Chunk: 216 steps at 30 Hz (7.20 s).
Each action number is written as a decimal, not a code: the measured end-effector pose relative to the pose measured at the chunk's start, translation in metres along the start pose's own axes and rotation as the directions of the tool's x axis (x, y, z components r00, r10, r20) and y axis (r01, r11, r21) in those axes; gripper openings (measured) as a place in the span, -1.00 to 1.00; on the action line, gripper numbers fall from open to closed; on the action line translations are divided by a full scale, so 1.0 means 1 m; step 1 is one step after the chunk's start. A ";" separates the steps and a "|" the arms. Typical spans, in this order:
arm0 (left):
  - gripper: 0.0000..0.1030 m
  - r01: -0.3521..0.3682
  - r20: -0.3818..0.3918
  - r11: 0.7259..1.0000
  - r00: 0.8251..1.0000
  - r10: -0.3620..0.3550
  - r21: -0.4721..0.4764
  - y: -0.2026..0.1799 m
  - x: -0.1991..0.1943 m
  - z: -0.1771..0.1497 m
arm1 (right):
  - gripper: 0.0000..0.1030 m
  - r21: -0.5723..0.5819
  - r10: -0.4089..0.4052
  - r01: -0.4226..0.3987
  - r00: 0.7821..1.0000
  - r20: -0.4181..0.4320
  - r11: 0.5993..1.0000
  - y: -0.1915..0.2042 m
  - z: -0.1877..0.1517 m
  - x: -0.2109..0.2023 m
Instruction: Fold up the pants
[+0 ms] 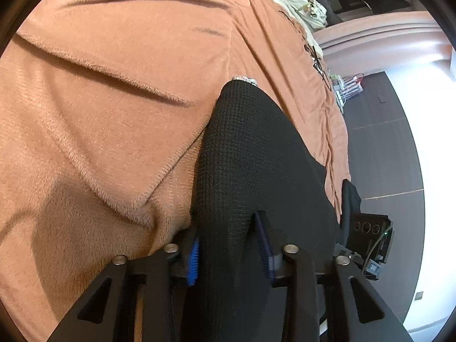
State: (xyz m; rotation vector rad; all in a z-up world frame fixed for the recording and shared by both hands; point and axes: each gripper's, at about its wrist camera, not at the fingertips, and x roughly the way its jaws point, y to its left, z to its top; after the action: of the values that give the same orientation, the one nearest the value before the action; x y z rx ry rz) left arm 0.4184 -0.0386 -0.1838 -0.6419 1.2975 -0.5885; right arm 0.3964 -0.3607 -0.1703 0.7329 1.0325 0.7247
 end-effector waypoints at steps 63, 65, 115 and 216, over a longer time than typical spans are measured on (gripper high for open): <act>-0.83 0.047 0.367 0.966 0.920 -0.141 0.254 -0.091 -0.191 -0.081 | -0.49 -0.465 0.003 0.152 0.948 0.317 0.872 0.199 -0.123 -0.044; -0.83 0.050 0.385 0.964 0.910 -0.152 0.261 -0.092 -0.202 -0.088 | -0.49 -0.479 0.013 0.151 0.947 0.322 0.865 0.201 -0.129 -0.049; -0.84 -0.087 0.655 0.947 0.741 -0.147 0.310 -0.090 -0.415 -0.221 | -0.49 -0.719 0.129 0.106 0.956 0.264 0.687 0.261 -0.130 0.008; -0.22 -0.458 0.559 0.789 0.558 0.614 -0.410 0.298 -0.504 0.042 | -0.08 -0.409 0.099 -0.209 0.956 -0.276 0.888 0.297 0.148 0.521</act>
State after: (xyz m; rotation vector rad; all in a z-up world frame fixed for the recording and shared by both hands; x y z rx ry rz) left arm 0.3831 0.5324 -0.0515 -0.5137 0.7836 0.3171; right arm 0.6553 0.1986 -0.1312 0.3404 0.9929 1.1664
